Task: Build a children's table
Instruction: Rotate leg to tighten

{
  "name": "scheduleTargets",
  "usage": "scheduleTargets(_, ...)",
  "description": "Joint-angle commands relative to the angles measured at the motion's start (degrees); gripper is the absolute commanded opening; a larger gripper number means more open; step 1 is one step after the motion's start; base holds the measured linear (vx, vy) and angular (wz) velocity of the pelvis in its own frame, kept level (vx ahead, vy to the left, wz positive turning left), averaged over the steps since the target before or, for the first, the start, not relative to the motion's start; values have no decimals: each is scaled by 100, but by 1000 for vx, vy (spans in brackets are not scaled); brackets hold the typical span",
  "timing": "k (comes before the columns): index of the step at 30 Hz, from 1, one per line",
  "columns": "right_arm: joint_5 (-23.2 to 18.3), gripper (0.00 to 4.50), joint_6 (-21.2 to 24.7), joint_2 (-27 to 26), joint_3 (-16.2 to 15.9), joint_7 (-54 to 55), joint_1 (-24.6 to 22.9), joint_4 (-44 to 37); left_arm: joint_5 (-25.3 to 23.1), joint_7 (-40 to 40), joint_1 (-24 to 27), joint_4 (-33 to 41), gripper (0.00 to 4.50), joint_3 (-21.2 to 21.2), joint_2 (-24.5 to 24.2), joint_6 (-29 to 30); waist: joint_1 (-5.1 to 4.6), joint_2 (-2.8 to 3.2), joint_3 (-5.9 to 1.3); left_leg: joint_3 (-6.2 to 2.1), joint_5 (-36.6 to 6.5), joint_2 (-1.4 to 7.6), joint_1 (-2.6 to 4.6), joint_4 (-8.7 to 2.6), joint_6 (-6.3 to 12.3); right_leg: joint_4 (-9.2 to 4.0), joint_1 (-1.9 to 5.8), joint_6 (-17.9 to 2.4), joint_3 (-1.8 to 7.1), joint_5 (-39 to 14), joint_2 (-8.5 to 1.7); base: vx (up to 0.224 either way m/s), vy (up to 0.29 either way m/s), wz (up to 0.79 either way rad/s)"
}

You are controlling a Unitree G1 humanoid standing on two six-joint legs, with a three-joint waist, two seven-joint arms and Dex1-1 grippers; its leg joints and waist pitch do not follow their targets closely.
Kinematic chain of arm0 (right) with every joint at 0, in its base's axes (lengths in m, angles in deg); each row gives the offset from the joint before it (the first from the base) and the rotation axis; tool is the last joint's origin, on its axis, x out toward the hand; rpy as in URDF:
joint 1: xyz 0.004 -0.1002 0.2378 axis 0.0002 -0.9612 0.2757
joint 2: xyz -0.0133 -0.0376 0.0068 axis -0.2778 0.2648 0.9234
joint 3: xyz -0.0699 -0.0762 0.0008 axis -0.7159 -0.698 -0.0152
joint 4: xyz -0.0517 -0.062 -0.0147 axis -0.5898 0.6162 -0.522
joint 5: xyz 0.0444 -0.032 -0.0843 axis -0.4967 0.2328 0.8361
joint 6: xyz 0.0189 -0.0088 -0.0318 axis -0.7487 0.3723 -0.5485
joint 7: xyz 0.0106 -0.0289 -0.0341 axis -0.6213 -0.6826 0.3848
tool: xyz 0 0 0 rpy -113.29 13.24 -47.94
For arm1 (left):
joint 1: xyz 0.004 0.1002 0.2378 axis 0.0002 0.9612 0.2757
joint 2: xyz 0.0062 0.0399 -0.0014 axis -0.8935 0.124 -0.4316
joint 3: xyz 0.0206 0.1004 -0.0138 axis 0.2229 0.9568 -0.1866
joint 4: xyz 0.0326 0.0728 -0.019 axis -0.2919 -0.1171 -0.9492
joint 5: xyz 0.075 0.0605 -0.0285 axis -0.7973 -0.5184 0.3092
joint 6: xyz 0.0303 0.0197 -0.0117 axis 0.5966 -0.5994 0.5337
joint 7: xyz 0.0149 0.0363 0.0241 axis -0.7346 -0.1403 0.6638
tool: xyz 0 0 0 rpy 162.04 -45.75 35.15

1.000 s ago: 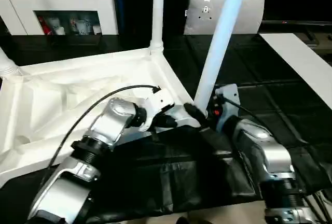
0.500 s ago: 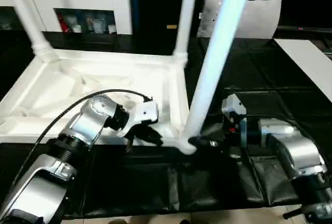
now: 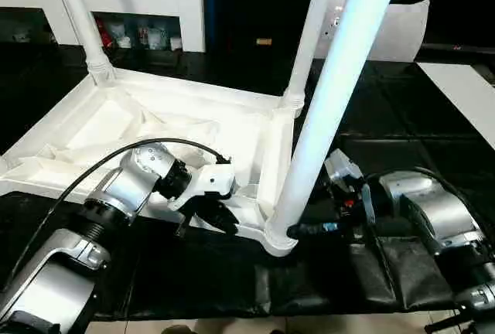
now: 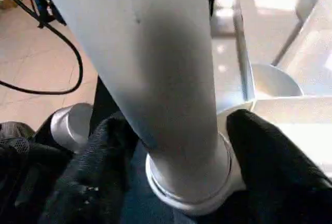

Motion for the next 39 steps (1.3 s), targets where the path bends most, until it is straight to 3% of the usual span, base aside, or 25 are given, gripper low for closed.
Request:
scheduleTargets(1, -44, 283, -66, -10, -13, -79, 59, 42, 31, 267, -109, 167, 0, 130, 55, -114, -30, -11, -410, 7, -678, 190, 19, -356, 373, -329, 357, -1003, 362, -1606, -424, 0, 0, 0)
scheduleTargets(11, -178, 216, 54, -97, -46, -93, -91, -79, 31, 142, -107, 115, 0, 108, 123, -78, -28, 15, -403, 5, -728, 188, 24, -361, 351, -337, 361, -1028, 361, -1561, -415, 0, 0, 0)
scheduleTargets(15, -346, 207, 350, -136, 39, 0, -278, -361, 30, -146, -114, 78, 0, 15, 232, 213, -24, 22, -403, 8, -742, 190, 31, -363, 345, -342, 362, -1035, 364, -1520, -408, 0, 0, 0)
scheduleTargets(16, -502, 205, 607, -184, 134, 160, -467, -624, 45, -432, -132, 75, 0, -84, 356, 531, -1, 41, -389, 14, -754, 198, 53, -367, 344, -361, 350, -1022, 373, -1532, -405, 0, 0, 0)
scheduleTargets(19, -644, 204, 935, -364, 323, 678, -713, -937, 38, -1027, -194, 28, 0, -261, 622, 1017, 20, 41, -365, 3, -927, 187, 67, -378, 296, -405, 330, -946, 354, -1887, -416, 0, 0, 0)
scheduleTargets(23, -273, 203, 1050, -717, 392, 1746, -888, -1119, 33, -1711, -250, 1, 0, -459, 961, 1606, -48, 4, -332, -22, -1156, 133, 49, -384, 173, -521, 340, -583, 309, -2767, -432, 0, 0, 0)
scheduleTargets(24, -168, 203, 1074, -798, 405, 1986, -896, -1114, 31, -1801, -256, -1, 0, -483, 1010, 1691, -114, -4, -311, -32, -1237, 104, 41, -375, 140, -587, 317, -384, 273, -3126, -417, 0, 0, 0)
scheduleTargets(27, 43, 200, 1333, -1477, 776, 3324, -840, -933, -45, -2393, -343, -97, 0, -600, 1318, 2064, -247, 7, -316, -62, -1329, 74, 32, -365, 87, -655, 317, -226, 213, -3431, -427, 0, 0, 0)
scheduleTargets(28, 166, 199, 1434, -1839, 946, 4026, -797, -860, -96, -2760, -408, -192, 0, -669, 1509, 2183, -314, 0, -320, -80, -1332, 70, -7, -369, 78, -657, 332, -193, 196, -3409, -417, 0, 0, 0)
scheduleTargets(30, 338, 198, 1521, -2218, 1100, 4819, -715, -749, -137, -3194, -483, -284, 0, -761, 1727, 2273, -405, 48, -314, -91, -1474, 45, 32, -346, 73, -701, 292, -145, 163, -3538, -410, 0, 0, 0)
scheduleTargets(34, 439, 198, 1610, -2676, 1307, 5682, -562, -543, -175, -3683, -567, -357, 0, -889, 1976, 2364, -473, 59, -330, -85, -1537, 45, 53, -347, 173, -712, 274, -252, 176, -3311, -398, 0, 0, 0)
scheduleTargets(35, 498, 198, 1246, -3152, 1501, 6367, -308, -157, -164, -4154, -654, -434, 0, -1059, 2241, 2412, -514, 106, -331, -96, -1568, 74, 31, -370, 169, -681, 268, -347, 191, -3132, -399, 0, 0, 0)
scheduleTargets(36, 582, 252, 888, -3367, 1545, 6640, -178, 37, -146, -4340, -680, -445, 0, -1131, 2355, 2417, -553, 86, -342, -97, -1674, 69, 52, -357, 120, -686, 253, -379, 173, -3141, -402, 0, 0, 0)
scheduleTargets(37, 625, 252, 794, -3415, 1558, 6720, -160, 59, -145, -4362, -677, -433, 0, -1139, 2369, 2416, -549, 92, -350, -100, -1683, 67, 65, -356, 121, -683, 253, -395, 176, -3117, -413, 0, 0, 0)
scheduleTargets(39, 572, 269, 679, -3507, 1689, 6800, -152, 34, -175, -4324, -645, -381, 0, -1105, 2336, 2405, -539, 93, -356, -91, -1429, 88, 5, -391, 246, -617, 302, -504, 242, -2609, -399, 0, 0, 0)
